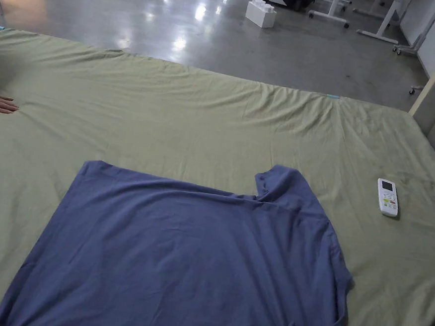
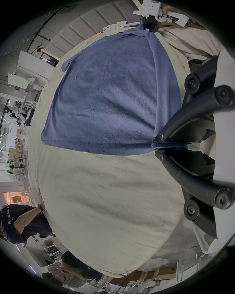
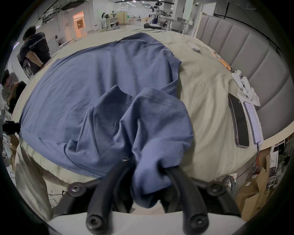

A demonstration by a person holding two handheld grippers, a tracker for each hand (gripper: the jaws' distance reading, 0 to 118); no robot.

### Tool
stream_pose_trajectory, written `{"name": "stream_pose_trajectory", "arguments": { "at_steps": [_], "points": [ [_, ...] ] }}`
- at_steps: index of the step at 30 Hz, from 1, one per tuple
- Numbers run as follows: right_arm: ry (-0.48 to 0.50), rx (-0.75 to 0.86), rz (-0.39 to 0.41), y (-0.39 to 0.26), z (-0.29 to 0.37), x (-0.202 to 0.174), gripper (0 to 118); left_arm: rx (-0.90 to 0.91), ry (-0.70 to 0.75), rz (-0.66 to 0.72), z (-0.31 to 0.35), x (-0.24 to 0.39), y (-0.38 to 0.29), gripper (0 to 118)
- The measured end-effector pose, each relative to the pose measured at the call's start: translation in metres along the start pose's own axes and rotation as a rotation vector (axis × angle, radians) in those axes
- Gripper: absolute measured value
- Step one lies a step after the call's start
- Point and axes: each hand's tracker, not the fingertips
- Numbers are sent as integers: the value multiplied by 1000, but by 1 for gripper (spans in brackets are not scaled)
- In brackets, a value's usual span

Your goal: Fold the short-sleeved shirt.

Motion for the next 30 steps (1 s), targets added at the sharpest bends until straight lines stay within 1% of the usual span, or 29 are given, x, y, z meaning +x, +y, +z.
{"name": "stream_pose_trajectory", "arguments": {
  "at_steps": [1,2,3,4,5,6,8,10,13,14,16,18,21,25,30],
  "points": [
    [4,0,7,2,-1,4,12,2,-1,4,-2,-3,1,7],
    [7,0,16,3,0,8,11,5,-4,9,-3,-5,1,7],
    [26,-6,3,5,3,11,10,7,-7,12,-2,-6,1,7],
    [22,1,-3,5,8,13,9,11,-9,13,0,-6,0,7],
    [-8,26,23,6,16,13,9,17,-12,14,2,-7,0,7],
    [-21,27,65,7,21,12,9,25,-16,17,3,-8,0,7],
    [-16,42,60,7,31,9,9,49,-19,17,9,-8,1,7],
    [-29,67,107,8,40,3,9,65,-20,19,15,-9,2,7],
    [-37,105,108,15,51,0,9,101,-26,24,24,-9,7,7],
    [-32,116,97,18,54,1,9,113,-28,25,28,-6,9,8],
    [4,130,29,24,56,7,9,139,-29,21,33,-5,14,7],
    [-4,116,37,32,53,10,9,160,-41,29,37,-4,20,7],
    [13,125,-4,50,52,18,9,179,-51,34,37,-3,39,7],
    [19,178,-24,92,50,22,9,208,-53,19,31,4,76,7],
    [44,199,-65,156,25,27,9,240,-56,48,9,7,128,7]
  ]
}}
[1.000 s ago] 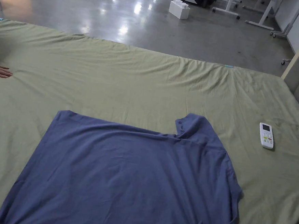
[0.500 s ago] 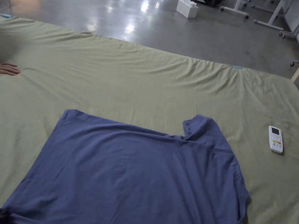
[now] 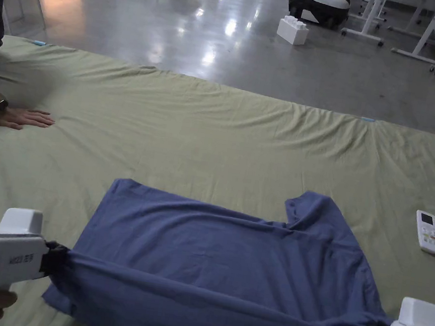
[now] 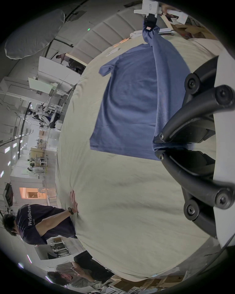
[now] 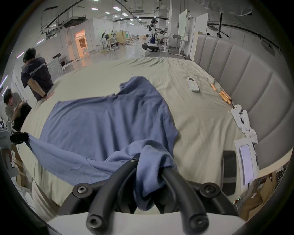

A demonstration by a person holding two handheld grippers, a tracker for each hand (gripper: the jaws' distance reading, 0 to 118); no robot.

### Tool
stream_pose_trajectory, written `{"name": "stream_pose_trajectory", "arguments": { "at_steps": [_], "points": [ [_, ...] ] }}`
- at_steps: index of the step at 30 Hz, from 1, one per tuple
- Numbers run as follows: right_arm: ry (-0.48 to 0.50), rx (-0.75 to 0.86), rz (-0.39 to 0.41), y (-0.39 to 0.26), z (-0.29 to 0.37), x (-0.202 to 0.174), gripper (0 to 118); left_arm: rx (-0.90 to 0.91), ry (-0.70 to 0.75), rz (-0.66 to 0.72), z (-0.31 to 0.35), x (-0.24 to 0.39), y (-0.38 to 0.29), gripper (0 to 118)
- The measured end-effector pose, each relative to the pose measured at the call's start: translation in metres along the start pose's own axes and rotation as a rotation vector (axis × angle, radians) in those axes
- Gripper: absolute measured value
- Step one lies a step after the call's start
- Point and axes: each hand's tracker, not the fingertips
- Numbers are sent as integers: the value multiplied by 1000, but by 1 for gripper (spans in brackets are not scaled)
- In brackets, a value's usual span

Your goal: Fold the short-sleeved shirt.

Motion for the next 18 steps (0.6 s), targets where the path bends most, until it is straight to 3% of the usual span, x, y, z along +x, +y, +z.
{"name": "stream_pose_trajectory", "arguments": {
  "at_steps": [8,14,16,18],
  "points": [
    [-22,-93,-18,38,-93,-2,9,-51,39,-1,-72,9,41,7],
    [-35,-127,21,32,-116,-8,9,-112,54,-28,-116,6,42,7],
    [-34,-126,26,28,-116,-9,15,-122,57,-36,-118,7,42,9],
    [-39,-108,35,26,-110,-9,36,-115,51,-37,-116,7,42,24]
  ]
}}
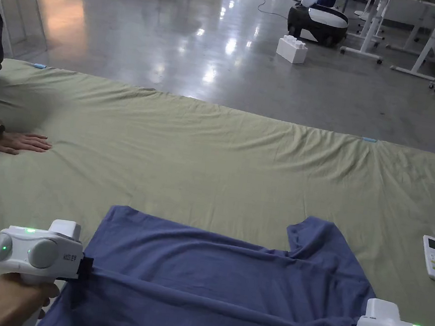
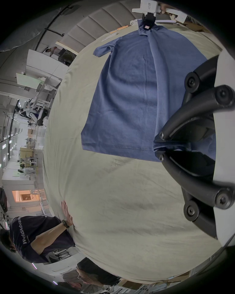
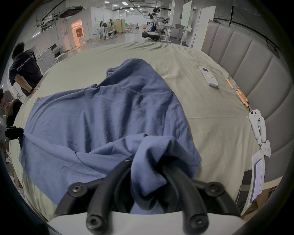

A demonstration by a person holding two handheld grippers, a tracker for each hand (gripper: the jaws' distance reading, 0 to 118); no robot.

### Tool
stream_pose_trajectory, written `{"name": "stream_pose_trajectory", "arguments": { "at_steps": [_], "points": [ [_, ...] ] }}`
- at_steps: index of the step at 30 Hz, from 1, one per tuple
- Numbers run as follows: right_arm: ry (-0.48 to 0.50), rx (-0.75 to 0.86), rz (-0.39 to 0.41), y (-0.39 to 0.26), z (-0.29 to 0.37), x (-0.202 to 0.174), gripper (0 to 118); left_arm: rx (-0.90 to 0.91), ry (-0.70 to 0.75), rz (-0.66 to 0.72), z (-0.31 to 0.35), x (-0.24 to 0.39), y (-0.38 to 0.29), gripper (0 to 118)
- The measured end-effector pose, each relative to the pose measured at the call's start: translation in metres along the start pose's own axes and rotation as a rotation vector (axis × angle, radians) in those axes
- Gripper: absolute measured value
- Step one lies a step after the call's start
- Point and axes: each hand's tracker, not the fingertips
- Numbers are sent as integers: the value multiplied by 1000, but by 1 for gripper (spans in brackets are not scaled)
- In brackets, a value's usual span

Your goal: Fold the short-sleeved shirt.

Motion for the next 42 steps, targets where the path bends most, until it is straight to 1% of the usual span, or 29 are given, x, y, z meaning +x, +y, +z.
{"name": "stream_pose_trajectory", "arguments": {
  "at_steps": [1,2,3,4,8,10,13,15,16,17,18,19,20,21,22,23,24,25,27,31,34,37,42],
  "points": [
    [-8,15,0,0,2,1,55,12,-2,-2,4,0,-1,40],
    [-12,48,-3,-2,9,2,68,27,-12,-1,7,1,-2,53],
    [-15,84,-10,-3,18,3,77,51,-27,2,13,1,-2,61],
    [-15,123,-17,-4,26,3,81,76,-44,2,18,1,-3,62],
    [-3,356,-32,-8,65,-1,82,225,-47,-61,56,17,-14,62],
    [-15,475,-38,-12,87,-8,88,323,-35,-91,76,28,-23,62],
    [-25,671,-47,-22,126,-27,88,485,-25,-94,109,46,-39,62],
    [-43,782,-34,-29,148,-39,84,599,-28,-86,134,58,-52,60],
    [-48,815,-35,-32,156,-44,77,645,-33,-96,143,63,-58,58],
    [-58,863,-13,-34,165,-50,67,688,-29,-111,153,68,-64,53],
    [-76,892,-16,-36,173,-55,55,731,-20,-126,164,75,-69,44],
    [-64,893,-37,-39,177,-57,41,758,-4,-138,171,79,-74,26],
    [-68,907,-37,-42,182,-60,33,781,21,-139,179,85,-78,16],
    [-73,918,-35,-44,186,-63,24,796,27,-138,185,89,-82,15],
    [-75,933,-32,-46,189,-64,13,792,12,-132,190,90,-83,10],
    [-79,953,-27,-49,193,-66,8,808,-3,-122,197,90,-86,6],
    [-89,968,-16,-51,196,-68,7,815,-12,-120,202,91,-89,6],
    [-98,978,-5,-53,199,-67,1,818,-4,-121,207,92,-91,3],
    [-77,990,-5,-58,204,-67,1,839,-5,-112,213,89,-94,2],
    [-84,999,19,-64,208,-69,0,825,-14,-85,221,83,-96,2],
    [-92,982,35,-65,210,-69,0,742,-18,-83,214,69,-95,2],
    [-86,955,33,-68,203,-65,0,597,-18,-81,193,48,-91,2],
    [-90,897,35,-72,190,-58,0,240,-27,-39,134,9,-77,2]
  ]
}}
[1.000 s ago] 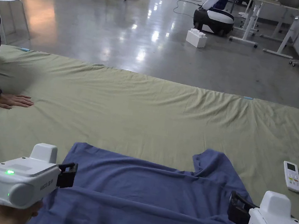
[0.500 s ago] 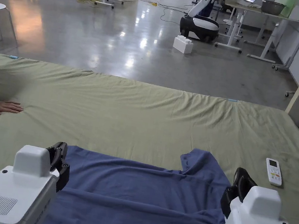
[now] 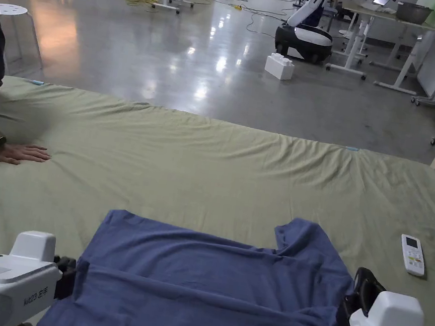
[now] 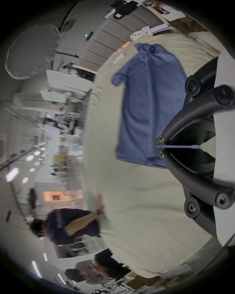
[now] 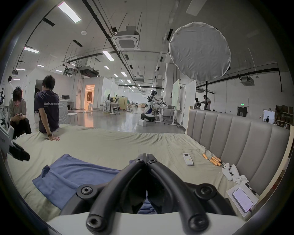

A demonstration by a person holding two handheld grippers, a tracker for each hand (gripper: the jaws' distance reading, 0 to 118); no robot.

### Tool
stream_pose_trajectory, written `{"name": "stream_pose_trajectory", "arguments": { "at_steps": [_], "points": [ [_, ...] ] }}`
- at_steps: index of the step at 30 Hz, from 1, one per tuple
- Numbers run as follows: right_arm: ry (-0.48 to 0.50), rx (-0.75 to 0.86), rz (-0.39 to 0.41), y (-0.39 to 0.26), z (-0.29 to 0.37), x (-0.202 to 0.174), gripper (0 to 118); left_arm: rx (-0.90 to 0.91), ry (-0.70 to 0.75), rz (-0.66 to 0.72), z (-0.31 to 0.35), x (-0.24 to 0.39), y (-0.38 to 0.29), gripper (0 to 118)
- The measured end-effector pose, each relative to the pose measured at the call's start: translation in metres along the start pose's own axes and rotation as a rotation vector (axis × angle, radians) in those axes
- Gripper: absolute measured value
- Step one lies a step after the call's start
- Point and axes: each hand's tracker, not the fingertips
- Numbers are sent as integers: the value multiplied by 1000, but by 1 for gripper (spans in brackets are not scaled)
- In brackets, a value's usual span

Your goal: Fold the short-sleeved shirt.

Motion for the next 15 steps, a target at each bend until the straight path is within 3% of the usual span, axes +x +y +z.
{"name": "stream_pose_trajectory", "arguments": {
  "at_steps": [2,3,5,6,13,15],
  "points": [
    [-1,-18,2,-6,-2,2,0,-89,22,9,-22,-9,-4,5],
    [-3,-26,2,-9,-3,3,0,-126,23,21,-32,-14,-7,14],
    [-8,-50,0,-15,-4,5,0,-223,21,40,-53,-20,-9,54],
    [-11,-61,-5,-17,-4,7,0,-253,2,51,-63,-23,-12,66],
    [-52,-163,-21,-37,-3,23,0,-425,85,13,-102,-13,-32,67],
    [-61,-197,-34,-46,-3,32,0,-376,99,-29,-97,-5,-37,65]
  ]
}}
